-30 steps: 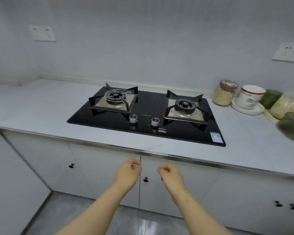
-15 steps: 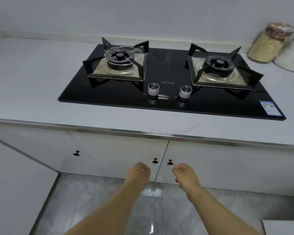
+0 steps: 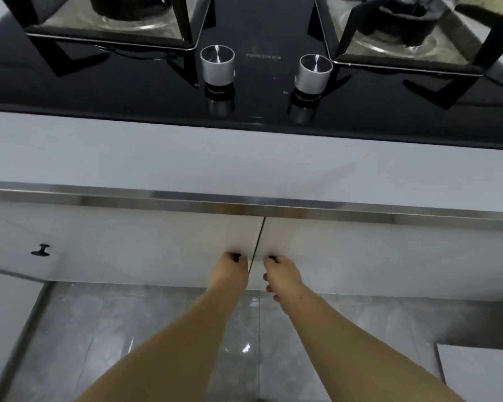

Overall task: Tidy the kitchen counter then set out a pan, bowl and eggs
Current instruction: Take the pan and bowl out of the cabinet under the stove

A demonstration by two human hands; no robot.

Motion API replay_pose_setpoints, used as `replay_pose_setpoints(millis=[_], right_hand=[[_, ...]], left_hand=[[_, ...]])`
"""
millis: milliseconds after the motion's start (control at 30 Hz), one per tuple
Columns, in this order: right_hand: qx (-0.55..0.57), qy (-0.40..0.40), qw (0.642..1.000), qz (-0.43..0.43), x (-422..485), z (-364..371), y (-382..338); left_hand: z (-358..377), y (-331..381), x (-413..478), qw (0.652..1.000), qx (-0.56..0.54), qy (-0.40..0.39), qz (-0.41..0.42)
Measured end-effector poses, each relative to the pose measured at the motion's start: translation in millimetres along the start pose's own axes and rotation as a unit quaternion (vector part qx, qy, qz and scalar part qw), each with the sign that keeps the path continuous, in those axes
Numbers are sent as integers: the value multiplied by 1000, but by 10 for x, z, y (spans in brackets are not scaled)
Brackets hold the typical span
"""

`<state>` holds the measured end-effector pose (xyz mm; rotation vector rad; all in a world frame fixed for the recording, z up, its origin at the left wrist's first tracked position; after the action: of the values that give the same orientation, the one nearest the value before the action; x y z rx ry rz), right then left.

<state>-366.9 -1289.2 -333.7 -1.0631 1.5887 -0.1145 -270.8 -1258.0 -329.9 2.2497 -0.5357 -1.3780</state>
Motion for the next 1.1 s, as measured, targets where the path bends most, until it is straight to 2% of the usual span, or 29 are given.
replay_pose_setpoints(millis=[167, 233, 367, 433, 567, 667, 733, 800, 867, 933, 1000, 1100], right_hand=[[-41, -13, 999, -1, -98, -23, 138], [-62, -24, 998, 5, -229, -33, 252], [-28, -7, 1000, 13, -546, 17, 391], [-6, -2, 1000, -7, -760, 74, 332], [18, -17, 994, -104, -1293, 278, 81], [59, -48, 991, -114, -1634, 470, 32], [73, -66, 990, -104, -1885, 606, 96], [83, -79, 988, -106, -2168, 804, 188], [71, -68, 989, -112, -2322, 944, 264], [66, -68, 990, -108, -2506, 1150, 265], [67, -102, 988, -92, -2750, 1415, 230], [32, -190, 979, -60, -3194, 1854, 135]], left_hand=[[-33, -153, -227, 996, 78, 40, 31], [-71, -282, -386, 994, 95, 37, 34], [-155, -639, -626, 995, 97, 11, 28], [-192, -800, -719, 996, 86, 6, 28], [-298, -1100, -884, 995, 95, -4, 31], [-444, -1334, -1032, 992, 118, -32, 28], [-644, -1411, -1215, 997, 65, -34, 8], [-983, -1475, -1453, 995, -90, 4, -29], [-1292, -1442, -1688, 956, -289, 16, -45], [-1664, -1398, -1942, 917, -398, -13, -26], [-1985, -1424, -2131, 928, -373, -23, 4], [-2419, -1622, -2322, 963, -250, 70, 75]])
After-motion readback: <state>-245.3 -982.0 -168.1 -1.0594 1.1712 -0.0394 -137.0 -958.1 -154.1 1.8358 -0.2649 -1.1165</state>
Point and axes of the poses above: each hand's wrist, its own x-axis towards the middle knuckle, its own z-axis out of the palm, y = z × x, the point moved 1 cm from there along x, towards the middle knuckle, and after that the axes turned 1 degree about -y, right-handed, at the moved point
